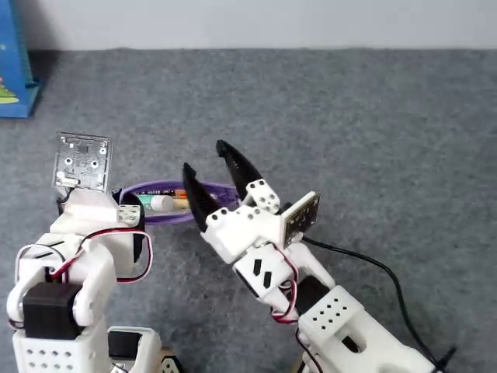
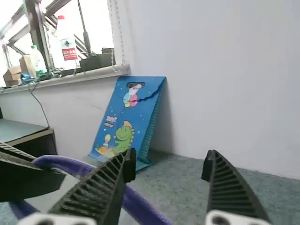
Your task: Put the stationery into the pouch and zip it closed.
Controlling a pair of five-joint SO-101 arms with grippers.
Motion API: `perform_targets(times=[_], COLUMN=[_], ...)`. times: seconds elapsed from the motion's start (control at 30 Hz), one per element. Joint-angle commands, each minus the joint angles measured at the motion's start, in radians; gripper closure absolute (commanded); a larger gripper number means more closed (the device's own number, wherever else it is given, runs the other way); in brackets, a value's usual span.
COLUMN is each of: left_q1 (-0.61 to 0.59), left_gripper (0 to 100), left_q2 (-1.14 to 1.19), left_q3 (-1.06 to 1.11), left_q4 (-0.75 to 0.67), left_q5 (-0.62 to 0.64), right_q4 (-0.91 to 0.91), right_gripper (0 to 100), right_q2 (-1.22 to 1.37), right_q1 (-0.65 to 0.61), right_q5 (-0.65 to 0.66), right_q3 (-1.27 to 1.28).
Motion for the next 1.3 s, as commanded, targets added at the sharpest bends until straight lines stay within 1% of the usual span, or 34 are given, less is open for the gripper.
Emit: perform_targets(times=[0.0, 0.07, 0.2, 0.27, 0.33, 0.43, 0.67, 0.8, 1.07, 1.13, 1.27], left_q1=[0.000, 0.000, -0.003, -0.043, -0.097, -0.141, -0.147, -0.149, -0.149, -0.149, -0.149], left_gripper=[99, 99, 99, 99, 99, 99, 99, 99, 99, 99, 99], left_q2=[0.000, 0.000, 0.000, 0.000, 0.000, -0.003, -0.006, -0.006, -0.006, -0.005, -0.003], left_q3=[-0.041, -0.041, -0.041, -0.041, -0.039, -0.016, 0.070, 0.074, 0.074, 0.074, 0.074], left_q4=[0.000, 0.000, 0.000, -0.002, -0.006, -0.017, -0.061, -0.063, -0.063, -0.064, -0.064], left_q5=[0.008, 0.008, 0.009, 0.009, 0.009, 0.009, 0.009, 0.006, 0.006, 0.006, 0.005], right_q4=[0.133, 0.332, 0.839, 1.040, 1.198, 1.348, 1.612, 1.704, 1.693, 1.695, 1.690], right_gripper=[78.6, 78.6, 78.6, 78.6, 78.6, 78.6, 78.6, 78.6, 78.6, 78.6, 78.6], right_q2=[-0.079, -0.136, -0.196, -0.197, -0.197, -0.197, -0.197, -0.197, -0.197, -0.197, -0.197], right_q1=[0.068, 0.096, 0.133, 0.156, 0.185, 0.246, 0.423, 0.510, 0.664, 0.685, 0.690], right_q5=[-0.005, -0.005, -0.006, -0.006, -0.006, -0.006, -0.017, -0.061, -0.057, -0.055, -0.020], right_q3=[-0.084, -0.147, -0.339, -0.413, -0.443, -0.446, -0.443, -0.400, -0.308, -0.282, -0.207])
